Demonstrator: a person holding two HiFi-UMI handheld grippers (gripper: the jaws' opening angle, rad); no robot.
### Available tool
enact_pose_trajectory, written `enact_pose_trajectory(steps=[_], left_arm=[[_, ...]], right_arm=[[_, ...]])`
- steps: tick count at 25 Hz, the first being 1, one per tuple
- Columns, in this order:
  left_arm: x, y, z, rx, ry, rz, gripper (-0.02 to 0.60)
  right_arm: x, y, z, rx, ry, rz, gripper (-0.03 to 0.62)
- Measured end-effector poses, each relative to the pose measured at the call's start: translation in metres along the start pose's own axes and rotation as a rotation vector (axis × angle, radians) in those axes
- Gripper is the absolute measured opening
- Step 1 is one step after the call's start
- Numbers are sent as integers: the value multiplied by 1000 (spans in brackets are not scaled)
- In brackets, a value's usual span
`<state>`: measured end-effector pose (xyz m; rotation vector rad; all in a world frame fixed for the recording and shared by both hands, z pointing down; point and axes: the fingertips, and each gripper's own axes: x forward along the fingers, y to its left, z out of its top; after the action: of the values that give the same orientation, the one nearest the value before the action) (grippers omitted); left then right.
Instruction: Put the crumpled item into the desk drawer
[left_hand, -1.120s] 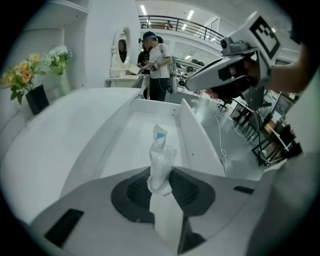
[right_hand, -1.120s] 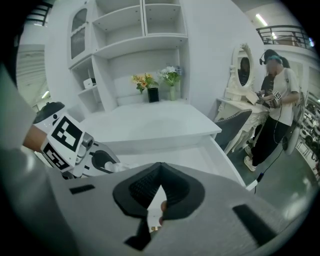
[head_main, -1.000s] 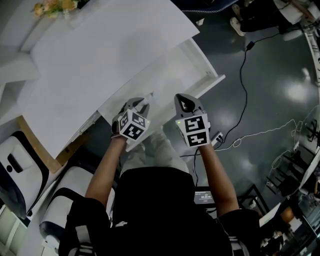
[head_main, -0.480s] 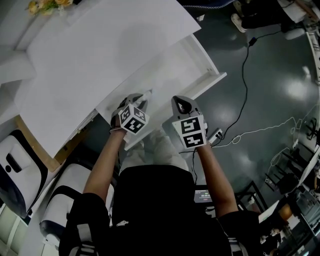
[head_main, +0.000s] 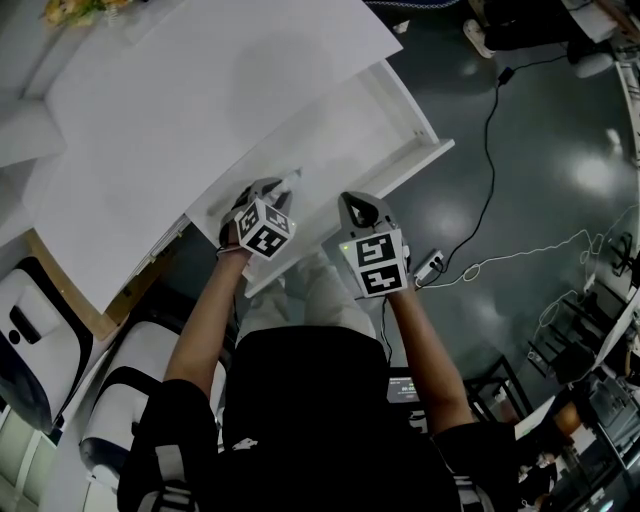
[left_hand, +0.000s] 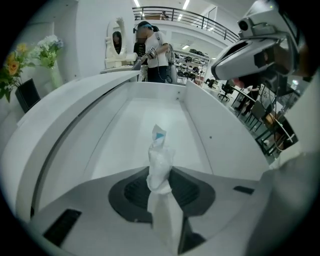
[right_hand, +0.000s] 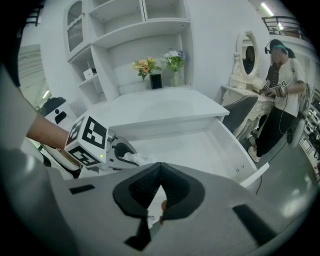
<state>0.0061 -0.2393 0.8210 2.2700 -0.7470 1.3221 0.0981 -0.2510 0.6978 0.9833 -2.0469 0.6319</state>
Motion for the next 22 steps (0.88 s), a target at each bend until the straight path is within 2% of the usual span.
enact_pose_trajectory(steps=[4,11,17,22], left_arm=[[2,4,-1,-1,-4,12,86],[5,6,-2,-18,-1,14,150],[7,11,-7,-49,25,37,273],[4,18,-13,-62,46,72,311]], right_arm=[[2,1,-3,-4,6,2,-6],[2,-4,-6,-6,12,5,-6],[0,-8,-4,-11,7,0,-6],[-1,-8,-5,-11,8,0,-6]])
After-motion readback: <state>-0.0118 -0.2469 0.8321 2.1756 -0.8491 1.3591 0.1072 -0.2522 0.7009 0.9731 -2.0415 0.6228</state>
